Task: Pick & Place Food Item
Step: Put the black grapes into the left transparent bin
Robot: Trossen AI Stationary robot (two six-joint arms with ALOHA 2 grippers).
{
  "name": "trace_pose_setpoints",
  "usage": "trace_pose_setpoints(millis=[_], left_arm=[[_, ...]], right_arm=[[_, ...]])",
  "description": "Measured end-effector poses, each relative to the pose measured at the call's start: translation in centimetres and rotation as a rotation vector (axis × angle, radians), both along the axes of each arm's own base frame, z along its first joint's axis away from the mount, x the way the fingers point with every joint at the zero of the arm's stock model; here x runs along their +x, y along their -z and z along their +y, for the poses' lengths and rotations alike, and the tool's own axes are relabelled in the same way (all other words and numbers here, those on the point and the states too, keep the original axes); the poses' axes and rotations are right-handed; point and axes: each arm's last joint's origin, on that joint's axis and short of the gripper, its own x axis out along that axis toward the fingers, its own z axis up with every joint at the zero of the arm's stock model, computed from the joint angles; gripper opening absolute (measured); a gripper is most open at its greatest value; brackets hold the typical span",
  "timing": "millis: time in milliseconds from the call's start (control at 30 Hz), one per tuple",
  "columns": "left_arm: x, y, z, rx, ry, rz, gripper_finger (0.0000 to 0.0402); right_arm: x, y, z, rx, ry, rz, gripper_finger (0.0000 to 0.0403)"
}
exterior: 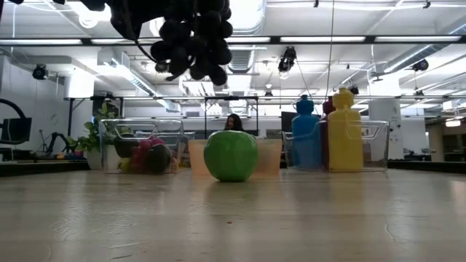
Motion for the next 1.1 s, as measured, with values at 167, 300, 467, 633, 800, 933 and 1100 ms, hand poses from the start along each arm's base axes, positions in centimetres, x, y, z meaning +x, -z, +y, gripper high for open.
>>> trace_pose_setpoints(millis=[167,300,467,633,800,933,1100], left_arm=[[0.6,0.5,-0.3,0.003,0.007,0.012,0.0212],[1.5,1.4,-0.5,0.021,-0.002,0.04,0.0212],[2.8,1.3,-0.8,0.068,-0.002,0.041,0.0212],[3.1,1.2,-1.0,0.101,0.001,0.044,0.0198],[3.1,1.3,-0.9,0.111,-0.002,0.052,0.0149],[3.3,1.3,-0.6,0.114,-0.013,0.054,0.0089],[3.4,1.6,-0.1,0.127,-0.023,0.081,0.0015]], right_arm=[[0.0,0.0,0.0,0.0,-0.001,0.001,0.0008],[0.0,0.0,0.0,-0.013,-0.009,0.003,0.0008],[0.0,0.0,0.0,-0.013,-0.01,0.0,0.0008],[0.0,0.0,0.0,-0.011,-0.011,0.0,0.0008],[0.0,0.0,0.0,-0.011,-0.012,-0.002,0.0008],[0.0,0.0,0.0,-0.011,-0.011,-0.002,0.0008],[0.1,0.0,0.0,-0.009,-0.013,0.001,0.0008]])
